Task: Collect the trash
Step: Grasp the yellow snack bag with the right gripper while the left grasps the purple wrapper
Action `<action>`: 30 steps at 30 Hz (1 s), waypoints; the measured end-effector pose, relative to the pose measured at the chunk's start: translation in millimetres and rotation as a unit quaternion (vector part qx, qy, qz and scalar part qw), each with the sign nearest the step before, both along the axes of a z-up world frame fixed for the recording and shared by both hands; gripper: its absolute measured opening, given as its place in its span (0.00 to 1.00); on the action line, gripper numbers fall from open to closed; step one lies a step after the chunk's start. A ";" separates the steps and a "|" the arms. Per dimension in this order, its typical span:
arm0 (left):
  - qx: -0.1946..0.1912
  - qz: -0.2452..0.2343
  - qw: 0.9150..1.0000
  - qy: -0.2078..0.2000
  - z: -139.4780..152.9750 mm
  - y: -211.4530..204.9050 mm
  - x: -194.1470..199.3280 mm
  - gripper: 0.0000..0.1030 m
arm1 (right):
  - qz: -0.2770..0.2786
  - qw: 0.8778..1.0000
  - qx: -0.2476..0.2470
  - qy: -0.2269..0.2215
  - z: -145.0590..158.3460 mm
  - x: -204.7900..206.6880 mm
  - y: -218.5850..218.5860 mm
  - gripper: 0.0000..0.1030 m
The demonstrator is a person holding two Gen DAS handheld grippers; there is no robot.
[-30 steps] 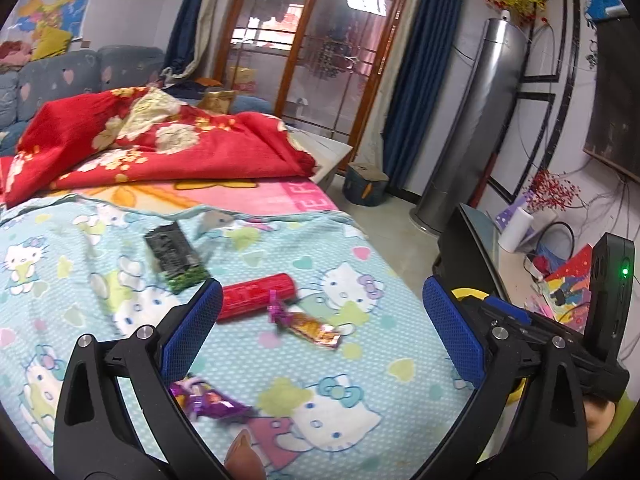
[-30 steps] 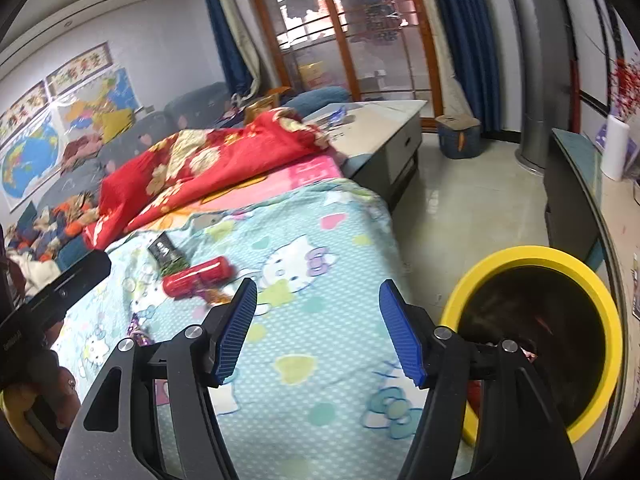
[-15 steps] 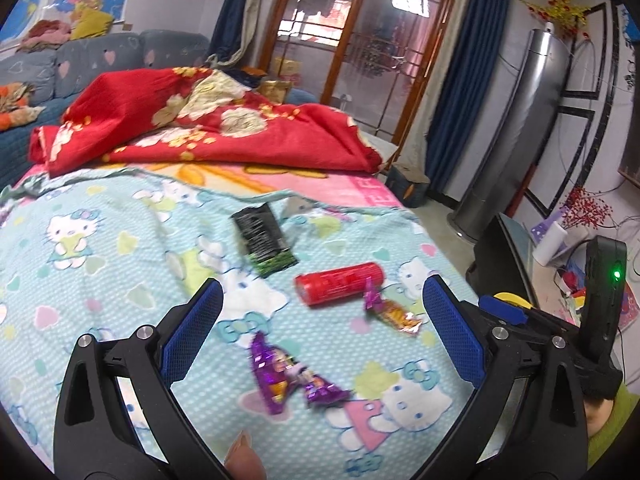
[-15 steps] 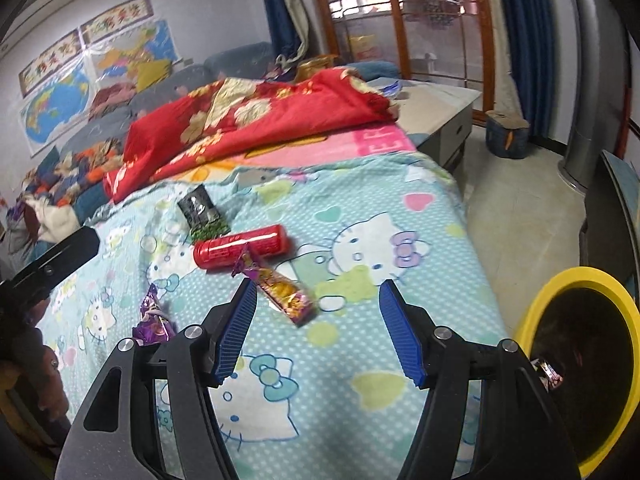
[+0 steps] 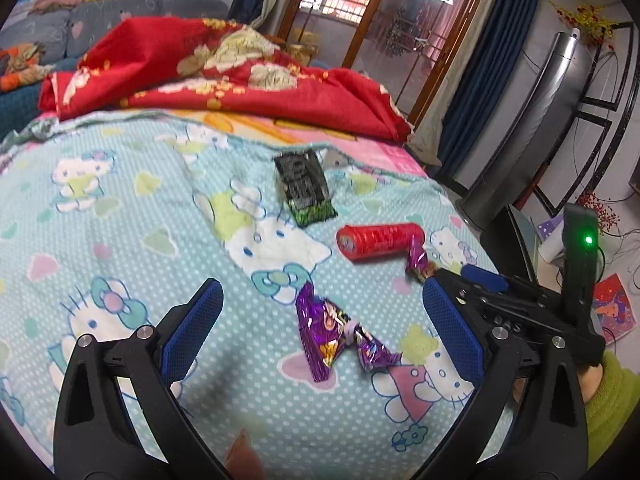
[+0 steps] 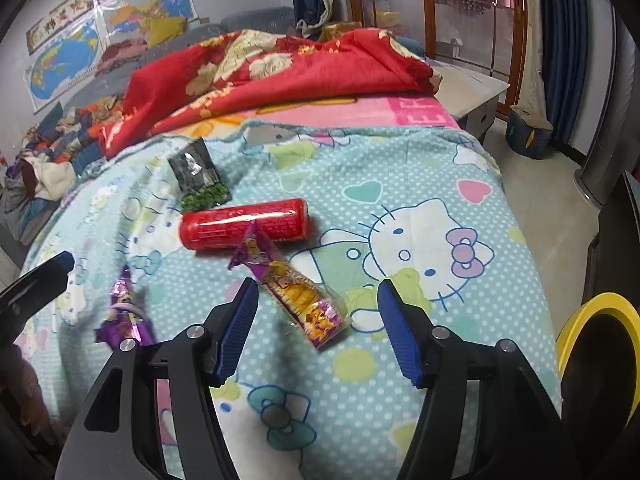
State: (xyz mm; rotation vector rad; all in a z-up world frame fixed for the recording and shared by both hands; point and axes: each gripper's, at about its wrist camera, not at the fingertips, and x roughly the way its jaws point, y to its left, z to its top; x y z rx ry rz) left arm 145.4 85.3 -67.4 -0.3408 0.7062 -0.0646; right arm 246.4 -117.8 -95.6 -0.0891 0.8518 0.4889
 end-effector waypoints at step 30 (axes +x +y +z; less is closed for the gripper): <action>0.035 -0.044 0.997 0.061 -35.1 -33.3 13.8 0.47 | -0.022 0.998 0.046 0.033 -11.6 -21.0 -21.9 0.18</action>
